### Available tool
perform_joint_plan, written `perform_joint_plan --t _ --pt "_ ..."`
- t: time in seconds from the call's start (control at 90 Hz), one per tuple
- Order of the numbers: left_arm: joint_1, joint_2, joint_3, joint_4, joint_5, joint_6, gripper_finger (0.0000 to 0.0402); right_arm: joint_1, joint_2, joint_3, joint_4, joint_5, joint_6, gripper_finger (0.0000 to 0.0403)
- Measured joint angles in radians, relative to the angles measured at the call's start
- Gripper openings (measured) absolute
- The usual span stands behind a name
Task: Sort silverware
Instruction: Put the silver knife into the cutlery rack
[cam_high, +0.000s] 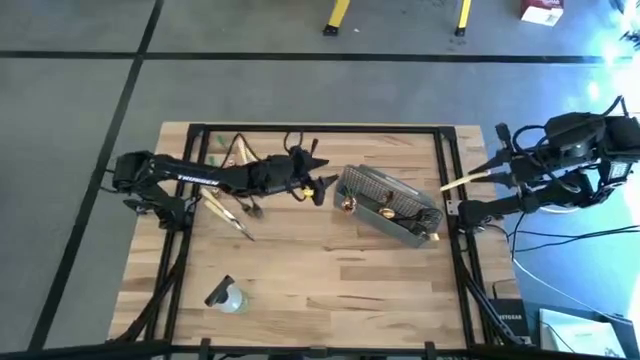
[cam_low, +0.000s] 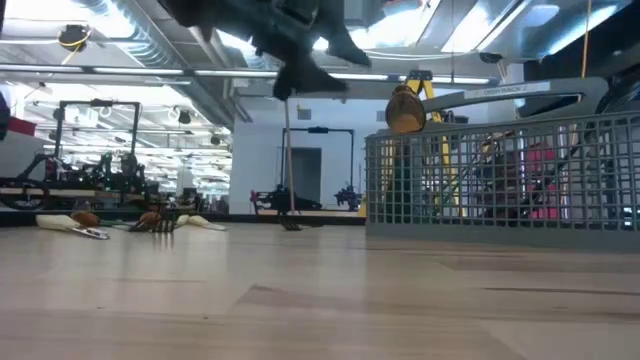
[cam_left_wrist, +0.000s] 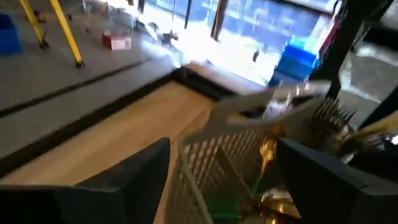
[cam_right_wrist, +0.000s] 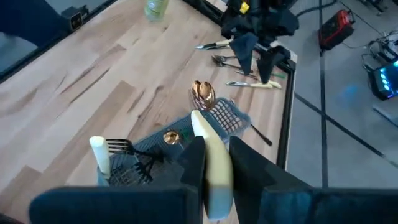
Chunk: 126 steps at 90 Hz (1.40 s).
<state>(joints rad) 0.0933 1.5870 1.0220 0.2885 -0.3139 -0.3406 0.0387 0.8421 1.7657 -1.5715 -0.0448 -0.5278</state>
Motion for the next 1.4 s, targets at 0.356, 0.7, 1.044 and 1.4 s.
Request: perform_joint_plan --t 0.356,0.7,1.044,1.4 --pt "0.002 0.173 0.169 -0.112 -0.032 -0.02 0.0277 0.0 0.026 0.0 0.001 -0.007 0.005 0.003" --pt "0.005 0.201 0.178 -0.147 -0.016 -0.068 0.0277 0.0 0.026 0.0 0.001 -0.017 0.0 0.0029" --pt "0.027 0.258 0.178 -0.147 -0.012 -0.12 0.0276 0.0 0.026 0.0 0.0 -0.017 -0.001 0.0029" --pt "0.058 0.258 0.179 -0.221 -0.039 -0.163 0.0191 0.0 0.026 0.0 0.001 -0.017 -0.001 0.0029"
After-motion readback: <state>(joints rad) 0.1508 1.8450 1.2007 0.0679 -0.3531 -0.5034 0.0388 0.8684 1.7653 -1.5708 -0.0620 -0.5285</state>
